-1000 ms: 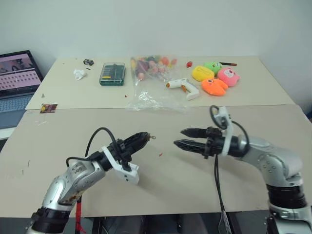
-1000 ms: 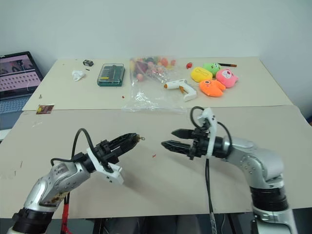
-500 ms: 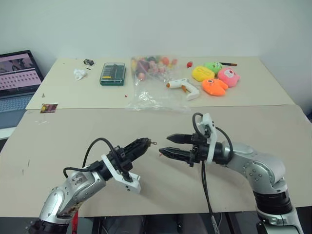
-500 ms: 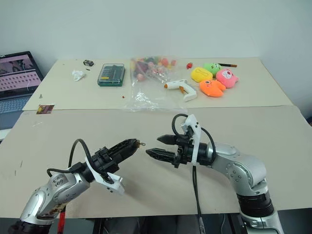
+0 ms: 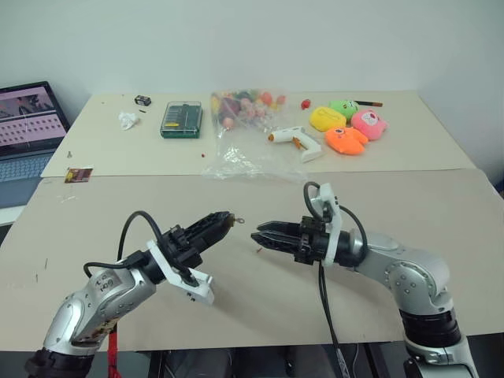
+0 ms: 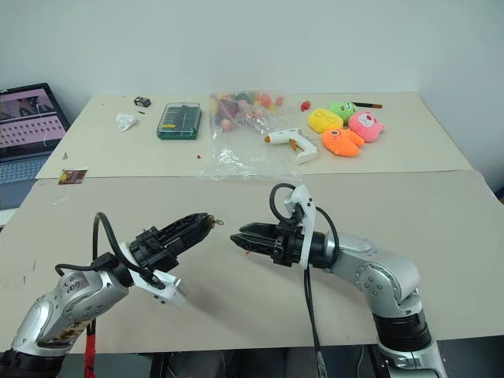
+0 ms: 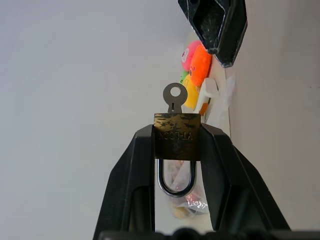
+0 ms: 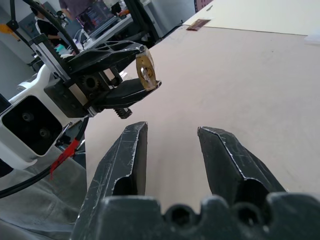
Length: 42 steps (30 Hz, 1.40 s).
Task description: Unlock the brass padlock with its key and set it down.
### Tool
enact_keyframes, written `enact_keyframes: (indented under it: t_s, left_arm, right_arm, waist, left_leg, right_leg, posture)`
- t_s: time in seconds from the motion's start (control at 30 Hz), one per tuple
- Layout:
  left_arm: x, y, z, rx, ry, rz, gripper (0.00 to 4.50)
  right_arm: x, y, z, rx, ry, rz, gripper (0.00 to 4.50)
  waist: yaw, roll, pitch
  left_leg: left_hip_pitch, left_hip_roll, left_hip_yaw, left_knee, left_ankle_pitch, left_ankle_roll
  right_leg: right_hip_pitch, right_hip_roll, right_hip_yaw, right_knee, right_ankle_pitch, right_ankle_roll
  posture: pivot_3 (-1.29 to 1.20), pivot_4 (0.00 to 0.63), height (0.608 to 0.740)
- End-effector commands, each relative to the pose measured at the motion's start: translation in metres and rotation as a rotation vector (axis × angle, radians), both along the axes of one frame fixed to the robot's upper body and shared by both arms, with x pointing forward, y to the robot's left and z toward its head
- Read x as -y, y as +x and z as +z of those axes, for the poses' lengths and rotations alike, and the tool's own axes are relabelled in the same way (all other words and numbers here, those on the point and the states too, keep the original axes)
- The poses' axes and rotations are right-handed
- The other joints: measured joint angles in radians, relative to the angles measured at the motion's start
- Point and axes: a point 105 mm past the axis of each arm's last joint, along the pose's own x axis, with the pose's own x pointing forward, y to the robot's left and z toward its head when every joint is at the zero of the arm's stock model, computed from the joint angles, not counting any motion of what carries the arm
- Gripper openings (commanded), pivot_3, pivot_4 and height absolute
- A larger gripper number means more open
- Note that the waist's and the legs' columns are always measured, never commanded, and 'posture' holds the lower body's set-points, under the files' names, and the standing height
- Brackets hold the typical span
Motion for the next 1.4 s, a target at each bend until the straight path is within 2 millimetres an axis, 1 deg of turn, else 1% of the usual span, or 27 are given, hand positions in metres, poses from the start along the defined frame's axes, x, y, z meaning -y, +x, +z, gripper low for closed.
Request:
enact_keyframes:
  t_s: [0.03, 0.27, 0.33, 0.4, 0.53, 0.67, 0.73, 0.83, 1.0, 1.13, 1.23, 1.4]
  left_arm:
    - [0.002, -0.002, 0.013, 0.04, -0.027, -0.033, 0.75]
    - [0.004, 0.005, 0.01, 0.016, -0.048, -0.032, 0.75]
    - [0.0, 0.009, 0.008, -0.005, -0.057, -0.017, 0.75]
    - [-0.003, 0.018, 0.007, -0.011, -0.063, 0.006, 0.75]
    - [0.011, 0.031, 0.008, -0.026, -0.072, 0.0, 0.75]
    - [0.009, 0.038, 0.0, -0.071, -0.09, -0.005, 0.75]
    - [0.008, 0.04, 0.0, -0.064, -0.082, -0.015, 0.75]
    - [0.007, 0.04, -0.002, -0.068, -0.077, -0.034, 0.75]
    - [0.005, 0.033, -0.01, -0.088, -0.069, -0.065, 0.75]
    - [0.005, 0.032, -0.014, -0.092, -0.068, -0.073, 0.75]
    - [0.006, 0.032, -0.013, -0.091, -0.072, -0.076, 0.75]
    - [0.006, 0.034, -0.013, -0.083, -0.07, -0.075, 0.75]
  right_arm:
    - [-0.006, -0.001, 0.015, 0.059, 0.028, 0.018, 2.06]
    - [-0.011, 0.0, 0.022, 0.074, 0.038, 0.031, 2.06]
    - [-0.011, 0.0, 0.023, 0.076, 0.039, 0.034, 2.06]
    - [-0.011, 0.0, 0.023, 0.078, 0.039, 0.037, 2.06]
    - [-0.012, 0.002, 0.026, 0.087, 0.041, 0.037, 2.06]
    - [-0.012, 0.004, 0.028, 0.1, 0.041, 0.033, 2.06]
    - [-0.012, 0.006, 0.028, 0.111, 0.031, 0.029, 2.06]
    - [-0.01, 0.01, 0.025, 0.134, -0.002, 0.014, 2.06]
    - [-0.002, 0.018, 0.018, 0.149, -0.035, -0.027, 2.06]
    - [0.001, 0.025, 0.017, 0.167, -0.04, -0.048, 2.06]
    - [-0.001, 0.028, 0.017, 0.173, -0.036, -0.044, 2.06]
    - [-0.014, 0.025, 0.017, 0.176, -0.015, -0.003, 2.06]
  waist:
    - [0.0, 0.0, 0.0]
    - [-0.001, 0.0, 0.0]
    - [-0.001, 0.0, 0.0]
    - [-0.001, 0.0, 0.0]
    - [0.002, 0.0, 0.0]
    - [-0.006, 0.0, 0.0]
    - [-0.009, 0.0, 0.0]
    - [-0.01, 0.0, 0.0]
    - [-0.009, 0.0, 0.0]
    - [-0.009, 0.0, 0.0]
    - [-0.01, 0.0, 0.0]
    - [-0.013, 0.0, 0.0]
  left_leg:
    - [0.0, 0.0, 0.0, 0.0, 0.0, 0.0]
    - [0.0, 0.0, 0.0, 0.0, 0.0, 0.0]
    - [0.0, 0.0, 0.0, -0.001, 0.0, 0.0]
    - [0.0, 0.0, 0.0, -0.001, 0.0, 0.0]
    - [0.0, 0.0, 0.0, -0.001, 0.001, -0.001]
    - [0.0, 0.0, 0.0, -0.001, 0.001, -0.001]
    - [0.0, 0.0, 0.0, -0.003, 0.001, -0.001]
    - [0.0, 0.0, 0.0, -0.003, 0.001, -0.001]
    - [0.0, 0.0, 0.0, -0.003, 0.001, -0.001]
    - [0.0, 0.0, 0.0, -0.003, 0.001, -0.001]
    - [0.0, 0.0, 0.0, -0.003, 0.001, -0.001]
    - [0.0, 0.0, 0.0, -0.003, 0.001, -0.001]
  right_leg:
    - [0.0, 0.0, 0.0, 0.0, 0.0, 0.0]
    - [0.0, 0.0, 0.0, 0.0, 0.0, 0.0]
    - [0.0, 0.0, 0.0, 0.0, 0.0, 0.0]
    - [0.0, 0.001, 0.0, 0.0, 0.0, 0.0]
    - [0.0, 0.001, 0.0, 0.0, 0.0, 0.0]
    - [0.0, 0.001, 0.0, 0.0, 0.0, 0.0]
    - [-0.001, 0.001, 0.0, 0.0, 0.0, 0.0]
    - [-0.001, 0.001, 0.0, 0.0, 0.0, 0.0]
    - [-0.001, 0.001, 0.0, 0.0, 0.0, 0.0]
    - [-0.001, 0.001, 0.0, 0.0, 0.0, 0.0]
    - [-0.001, 0.001, 0.0, 0.0, 0.0, 0.0]
    - [-0.001, 0.001, 0.0, 0.0, 0.0, 0.0]
  posture:
    - [0.0, 0.15, 0.74]
    - [0.0, 0.15, 0.74]
    - [0.0, 0.15, 0.74]
    - [0.0, 0.15, 0.74]
    - [0.0, 0.15, 0.74]
    - [0.0, 0.15, 0.74]
    - [0.0, 0.15, 0.74]
    - [0.0, 0.15, 0.74]
    - [0.0, 0.15, 0.74]
    - [0.0, 0.15, 0.74]
    - [0.0, 0.15, 0.74]
    - [0.0, 0.15, 0.74]
